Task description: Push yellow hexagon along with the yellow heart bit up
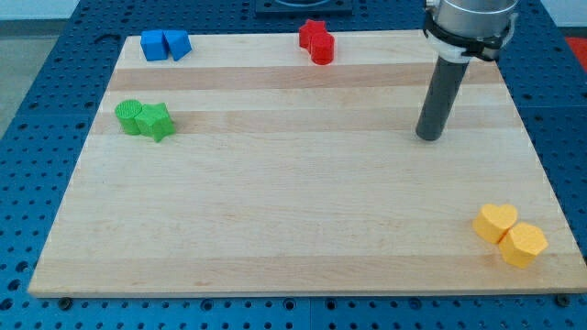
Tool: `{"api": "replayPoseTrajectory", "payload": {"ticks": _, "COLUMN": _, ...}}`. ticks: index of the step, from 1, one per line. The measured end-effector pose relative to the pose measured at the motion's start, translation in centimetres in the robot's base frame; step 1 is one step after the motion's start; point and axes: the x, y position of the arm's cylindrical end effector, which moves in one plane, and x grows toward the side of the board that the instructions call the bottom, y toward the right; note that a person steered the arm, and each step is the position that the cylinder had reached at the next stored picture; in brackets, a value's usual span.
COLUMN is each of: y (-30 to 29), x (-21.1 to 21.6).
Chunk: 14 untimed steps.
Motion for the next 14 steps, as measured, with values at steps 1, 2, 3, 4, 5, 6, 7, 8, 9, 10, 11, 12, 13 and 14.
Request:
{"api": "replayPoseTrajectory", "payload": {"ticks": 1, "y": 1.9, "x": 0.4}}
{"api": "replayPoseTrajectory", "payload": {"ticks": 2, "y": 3.6, "x": 1.0}}
{"api": "replayPoseTrajectory", "payload": {"ticks": 3, "y": 4.8, "x": 2.1}}
{"api": "replayPoseTrajectory", "payload": {"ticks": 4, "y": 7.3, "x": 3.3}}
{"api": "replayPoseTrajectory", "payload": {"ticks": 5, "y": 9.7, "x": 4.6}}
{"api": "replayPoseTrajectory", "payload": {"ticks": 6, "y": 10.4, "x": 6.8}}
{"api": "replayPoseTrajectory", "payload": {"ticks": 7, "y": 10.7, "x": 9.5}}
{"api": "replayPoseTrajectory", "payload": {"ticks": 8, "y": 10.8, "x": 11.5}}
{"api": "replayPoseTrajectory", "payload": {"ticks": 9, "y": 11.1, "x": 12.8}}
{"api": "replayPoseTrajectory", "payload": {"ticks": 10, "y": 11.8, "x": 13.4}}
{"api": "replayPoseTrajectory", "payload": {"ticks": 11, "y": 13.3, "x": 14.0}}
{"api": "replayPoseTrajectory", "payload": {"ticks": 12, "y": 13.3, "x": 16.0}}
{"api": "replayPoseTrajectory", "payload": {"ticks": 13, "y": 13.3, "x": 17.8}}
{"api": "replayPoseTrajectory", "payload": {"ticks": 14, "y": 12.9, "x": 19.8}}
